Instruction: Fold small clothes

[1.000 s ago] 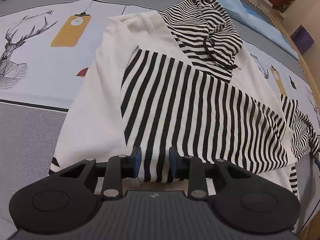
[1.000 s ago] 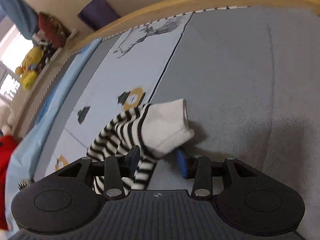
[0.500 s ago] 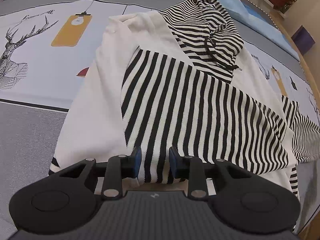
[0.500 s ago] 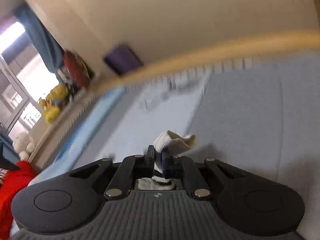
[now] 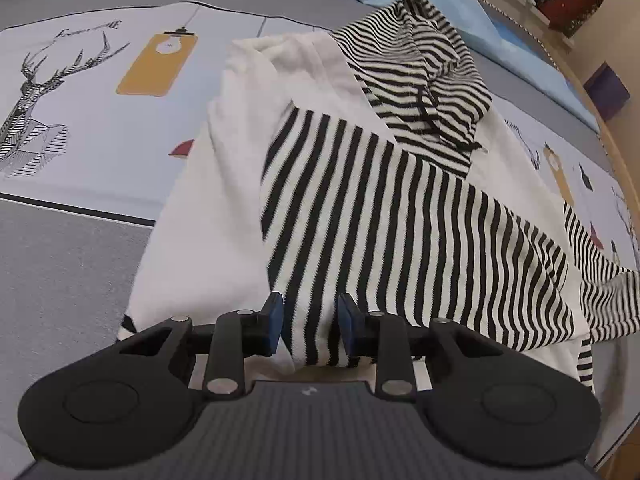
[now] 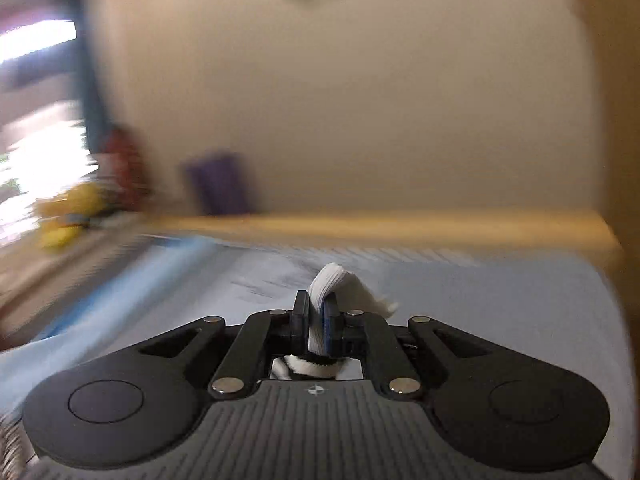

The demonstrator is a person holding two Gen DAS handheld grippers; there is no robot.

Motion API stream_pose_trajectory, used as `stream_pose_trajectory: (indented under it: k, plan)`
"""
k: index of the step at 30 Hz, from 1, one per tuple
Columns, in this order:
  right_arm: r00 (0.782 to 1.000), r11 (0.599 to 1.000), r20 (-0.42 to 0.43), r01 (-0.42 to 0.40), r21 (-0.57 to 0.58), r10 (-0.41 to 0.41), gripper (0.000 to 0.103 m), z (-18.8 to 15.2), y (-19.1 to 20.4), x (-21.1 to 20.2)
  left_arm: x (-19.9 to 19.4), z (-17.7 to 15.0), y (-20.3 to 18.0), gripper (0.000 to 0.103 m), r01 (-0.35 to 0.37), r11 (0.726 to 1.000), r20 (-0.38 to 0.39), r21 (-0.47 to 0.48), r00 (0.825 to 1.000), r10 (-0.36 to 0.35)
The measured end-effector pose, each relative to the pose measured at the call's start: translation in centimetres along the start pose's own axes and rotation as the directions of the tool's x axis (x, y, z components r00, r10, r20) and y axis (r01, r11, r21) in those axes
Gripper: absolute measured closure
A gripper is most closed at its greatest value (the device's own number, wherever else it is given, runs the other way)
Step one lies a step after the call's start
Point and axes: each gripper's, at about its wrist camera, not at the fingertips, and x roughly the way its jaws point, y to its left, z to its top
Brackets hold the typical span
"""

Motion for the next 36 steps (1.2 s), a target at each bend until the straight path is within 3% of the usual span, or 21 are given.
stream_pose_trajectory:
  k: [1, 2, 3, 4, 5, 6, 8, 10, 12, 13, 14, 15, 16, 18, 19, 21, 23, 24, 28, 31, 36]
  plan:
    - [0.993, 0.992, 0.001, -0.115, -0.048, 0.115, 0.097, -0.2, 2.3, -1.1, -0.1, 0.0, 0.2, 0.07, -0.002, 1.0, 0.004, -0.008, 1.0, 0.002]
    - [0.971, 0.967, -0.021, -0.239, -0.087, 0.238, 0.097, -0.8, 4.9, -2.3, -0.3, 0.1, 0.5, 0.07, -0.004, 1.0, 0.008, -0.016, 1.0, 0.004]
    - [0.939, 0.932, -0.052, -0.344, -0.115, 0.34, 0.096, -1.7, 7.2, -3.5, -0.4, 0.1, 0.7, 0.07, -0.004, 1.0, 0.012, -0.025, 1.0, 0.004]
    - [0.889, 0.877, -0.097, -0.457, -0.147, 0.447, 0.096, -2.9, 9.8, -5.0, -0.6, 0.2, 1.0, 0.07, -0.003, 0.999, 0.016, -0.036, 1.0, 0.003]
    - [0.823, 0.806, -0.15, -0.567, -0.169, 0.548, 0.096, -4.3, 12.4, -6.6, -0.8, 0.3, 1.2, 0.07, 0.001, 0.999, 0.022, -0.048, 1.0, 0.0]
    - [0.737, 0.721, -0.216, -0.674, -0.164, 0.64, 0.096, -5.8, 14.8, -8.2, -0.9, 0.4, 1.4, 0.07, 0.005, 0.998, 0.026, -0.057, 1.0, -0.003]
    - [0.542, 0.539, -0.371, -0.834, -0.122, 0.754, 0.09, -8.9, 18.9, -11.2, -1.2, 0.5, 1.8, 0.07, 0.017, 0.997, 0.032, -0.078, 0.999, -0.014]
    - [0.312, 0.356, -0.568, -0.934, -0.036, 0.761, 0.086, -12.8, 22.3, -13.5, -1.3, 0.7, 2.2, 0.07, 0.032, 0.995, 0.033, -0.096, 0.999, -0.029]
    - [0.172, 0.297, -0.696, -0.953, 0.061, 0.697, 0.084, -15.9, 24.0, -14.7, -1.5, 0.7, 2.7, 0.07, 0.048, 0.992, 0.035, -0.114, 0.998, -0.044]
    - [0.127, 0.282, -0.743, -0.955, 0.086, 0.657, 0.084, -17.2, 24.4, -15.2, -1.6, 0.8, 2.8, 0.07, 0.057, 0.991, 0.037, -0.122, 0.998, -0.053]
    - [0.113, 0.268, -0.773, -0.96, 0.076, 0.624, 0.084, -17.9, 24.7, -15.7, -1.7, 0.8, 3.0, 0.07, 0.066, 0.989, 0.038, -0.132, 0.997, -0.062]
    - [0.132, 0.256, -0.787, -0.966, 0.033, 0.602, 0.084, -18.0, 24.6, -16.1, -1.8, 0.9, 3.2, 0.07, 0.08, 0.986, 0.04, -0.144, 0.996, -0.075]
    - [0.169, 0.262, -0.789, -0.965, -0.01, 0.591, 0.083, -17.5, 24.6, -16.8, -1.9, 1.0, 3.4, 0.07, 0.094, 0.983, 0.043, -0.157, 0.995, -0.088]
    - [0.264, 0.345, -0.782, -0.936, -0.066, 0.565, 0.081, -15.6, 23.6, -15.4, -2.0, 1.2, 3.5, 0.07, 0.123, 0.977, 0.054, -0.176, 0.992, -0.115]
    - [0.33, 0.418, -0.779, -0.903, -0.096, 0.533, 0.08, -14.6, 23.2, -14.5, -2.0, 1.3, 3.5, 0.07, 0.137, 0.973, 0.059, -0.184, 0.99, -0.128]
    - [0.487, 0.61, -0.766, -0.776, -0.16, 0.419, 0.075, -12.7, 22.2, -11.9, -1.9, 1.4, 3.6, 0.07, 0.168, 0.964, 0.068, -0.208, 0.985, -0.157]
    - [0.568, 0.74, -0.747, -0.654, -0.155, 0.345, 0.073, -11.4, 20.4, -9.8, -1.4, 1.4, 3.5, 0.071, 0.199, 0.953, 0.069, -0.227, 0.98, -0.188]
    - [0.598, 0.784, -0.728, -0.606, -0.137, 0.335, 0.073, -10.8, 19.2, -8.9, -1.1, 1.4, 3.4, 0.071, 0.21, 0.95, 0.067, -0.233, 0.978, -0.2]
    - [0.668, 0.842, -0.695, -0.512, -0.17, 0.266, 0.072, -11.3, 15.9, -6.7, 0.6, 1.6, 2.9, 0.071, 0.203, 0.949, 0.035, -0.239, 0.979, -0.201]
    - [0.645, 0.847, -0.705, -0.518, -0.119, 0.295, 0.071, -11.6, 15.6, -5.2, 1.8, 1.6, 2.4, 0.071, 0.175, 0.957, -0.002, -0.23, 0.984, -0.18]
    - [0.674, 0.854, -0.679, -0.503, -0.135, 0.29, 0.071, -10.8, 15.4, -3.4, 3.0, 1.3, 0.9, 0.076, 0.111, 0.983, -0.038, -0.144, 0.992, -0.118]
